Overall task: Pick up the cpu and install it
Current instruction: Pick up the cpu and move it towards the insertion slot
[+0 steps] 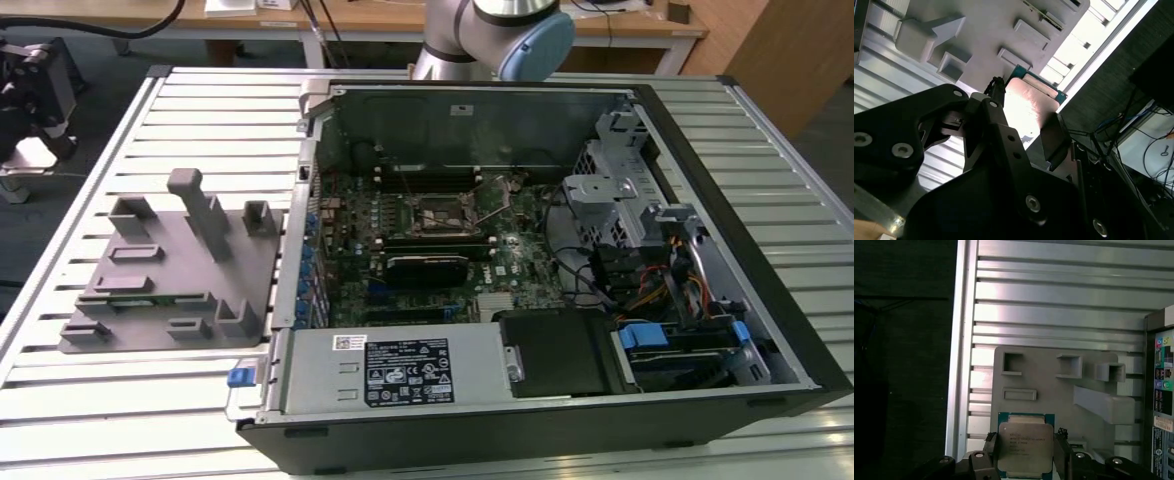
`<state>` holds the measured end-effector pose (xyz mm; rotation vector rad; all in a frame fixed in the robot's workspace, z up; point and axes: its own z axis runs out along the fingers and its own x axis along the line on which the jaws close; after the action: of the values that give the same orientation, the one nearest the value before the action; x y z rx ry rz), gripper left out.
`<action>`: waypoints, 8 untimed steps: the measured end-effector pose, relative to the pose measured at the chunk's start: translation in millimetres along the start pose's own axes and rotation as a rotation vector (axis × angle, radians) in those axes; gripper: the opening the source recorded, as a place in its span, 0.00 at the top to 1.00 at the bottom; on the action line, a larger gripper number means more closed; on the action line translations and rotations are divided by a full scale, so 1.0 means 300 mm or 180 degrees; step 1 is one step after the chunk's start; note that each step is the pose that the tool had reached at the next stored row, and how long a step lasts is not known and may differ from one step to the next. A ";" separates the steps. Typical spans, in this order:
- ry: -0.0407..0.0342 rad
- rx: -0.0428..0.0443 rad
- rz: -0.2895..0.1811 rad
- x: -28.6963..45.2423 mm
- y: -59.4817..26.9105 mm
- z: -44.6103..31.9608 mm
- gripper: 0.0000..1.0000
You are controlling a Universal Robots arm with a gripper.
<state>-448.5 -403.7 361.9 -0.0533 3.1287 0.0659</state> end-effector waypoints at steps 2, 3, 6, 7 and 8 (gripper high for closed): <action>-0.0001 0.0000 0.0000 0.000 0.001 -0.006 0.47; -0.0002 0.0000 0.0000 0.000 0.001 -0.008 0.47; -0.0003 0.0000 0.0000 0.000 0.002 -0.017 0.47; -0.0003 0.0000 0.0000 0.000 0.002 -0.020 0.47; -0.0004 0.0000 0.0000 0.000 0.002 -0.022 0.47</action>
<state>-448.6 -403.4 368.6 -0.0532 3.1274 0.0659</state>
